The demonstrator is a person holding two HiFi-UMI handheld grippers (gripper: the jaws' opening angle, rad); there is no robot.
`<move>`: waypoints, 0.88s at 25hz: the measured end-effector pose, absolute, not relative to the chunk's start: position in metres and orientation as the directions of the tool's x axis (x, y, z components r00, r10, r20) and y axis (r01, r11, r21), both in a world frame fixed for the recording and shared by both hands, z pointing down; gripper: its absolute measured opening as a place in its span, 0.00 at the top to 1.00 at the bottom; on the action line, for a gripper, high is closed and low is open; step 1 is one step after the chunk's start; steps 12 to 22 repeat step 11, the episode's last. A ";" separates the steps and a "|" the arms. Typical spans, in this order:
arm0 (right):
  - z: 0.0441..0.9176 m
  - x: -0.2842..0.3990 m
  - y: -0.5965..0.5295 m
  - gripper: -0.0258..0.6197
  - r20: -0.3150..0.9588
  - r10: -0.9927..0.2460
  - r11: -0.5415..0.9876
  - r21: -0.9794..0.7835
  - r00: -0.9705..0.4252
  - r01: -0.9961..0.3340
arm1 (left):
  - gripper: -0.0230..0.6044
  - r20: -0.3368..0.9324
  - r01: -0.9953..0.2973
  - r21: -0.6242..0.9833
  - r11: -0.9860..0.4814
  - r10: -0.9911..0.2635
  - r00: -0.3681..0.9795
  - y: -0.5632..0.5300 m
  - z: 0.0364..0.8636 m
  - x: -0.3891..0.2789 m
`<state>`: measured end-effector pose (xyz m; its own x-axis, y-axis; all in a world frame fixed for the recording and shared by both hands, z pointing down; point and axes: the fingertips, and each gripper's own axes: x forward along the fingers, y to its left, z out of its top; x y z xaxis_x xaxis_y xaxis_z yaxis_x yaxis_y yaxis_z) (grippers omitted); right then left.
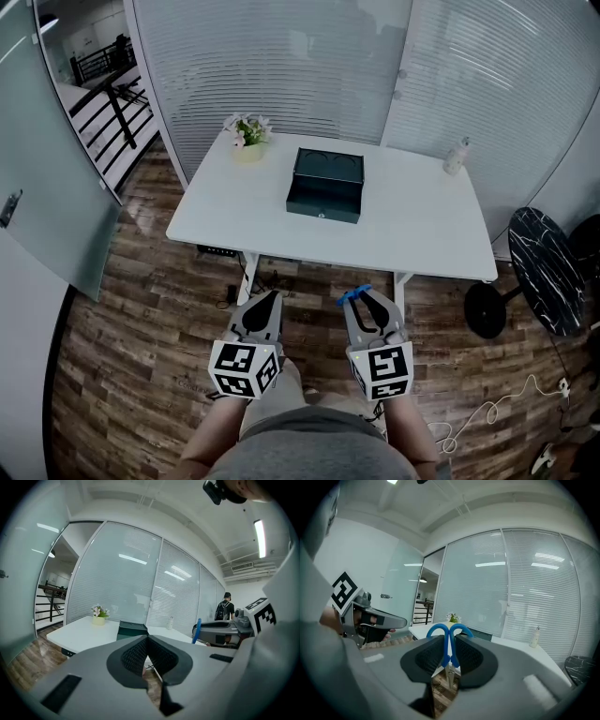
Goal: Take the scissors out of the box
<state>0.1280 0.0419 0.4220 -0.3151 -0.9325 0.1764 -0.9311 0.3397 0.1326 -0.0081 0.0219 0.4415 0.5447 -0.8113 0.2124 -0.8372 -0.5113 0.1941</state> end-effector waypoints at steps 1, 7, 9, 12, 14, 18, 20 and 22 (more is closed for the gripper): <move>0.421 0.128 0.041 0.82 0.174 -0.933 0.339 0.133 -0.315 -0.931 | 0.95 0.212 -0.837 0.195 -0.512 -0.811 0.545 0.021 0.441 -0.008; 0.418 0.126 0.037 0.82 0.171 -0.932 0.343 0.140 -0.318 -0.929 | 0.96 0.210 -0.837 0.198 -0.511 -0.812 0.545 0.019 0.440 -0.008; 0.418 0.125 0.036 0.82 0.170 -0.932 0.343 0.136 -0.320 -0.929 | 0.95 0.209 -0.837 0.200 -0.510 -0.812 0.545 0.018 0.439 -0.008; 0.417 0.124 0.034 0.82 0.168 -0.932 0.343 0.133 -0.320 -0.930 | 0.95 0.207 -0.836 0.202 -0.509 -0.812 0.545 0.016 0.439 -0.009; 0.417 0.124 0.034 0.82 0.168 -0.932 0.343 0.133 -0.320 -0.930 | 0.95 0.207 -0.836 0.202 -0.509 -0.812 0.545 0.016 0.439 -0.009; 0.417 0.124 0.034 0.82 0.168 -0.932 0.343 0.133 -0.320 -0.930 | 0.95 0.207 -0.836 0.202 -0.509 -0.812 0.545 0.016 0.439 -0.009; 0.417 0.124 0.034 0.82 0.168 -0.932 0.343 0.133 -0.320 -0.930 | 0.95 0.207 -0.836 0.202 -0.509 -0.812 0.545 0.016 0.439 -0.009; 0.417 0.124 0.034 0.82 0.168 -0.932 0.343 0.133 -0.320 -0.930 | 0.95 0.207 -0.836 0.202 -0.509 -0.812 0.545 0.016 0.439 -0.009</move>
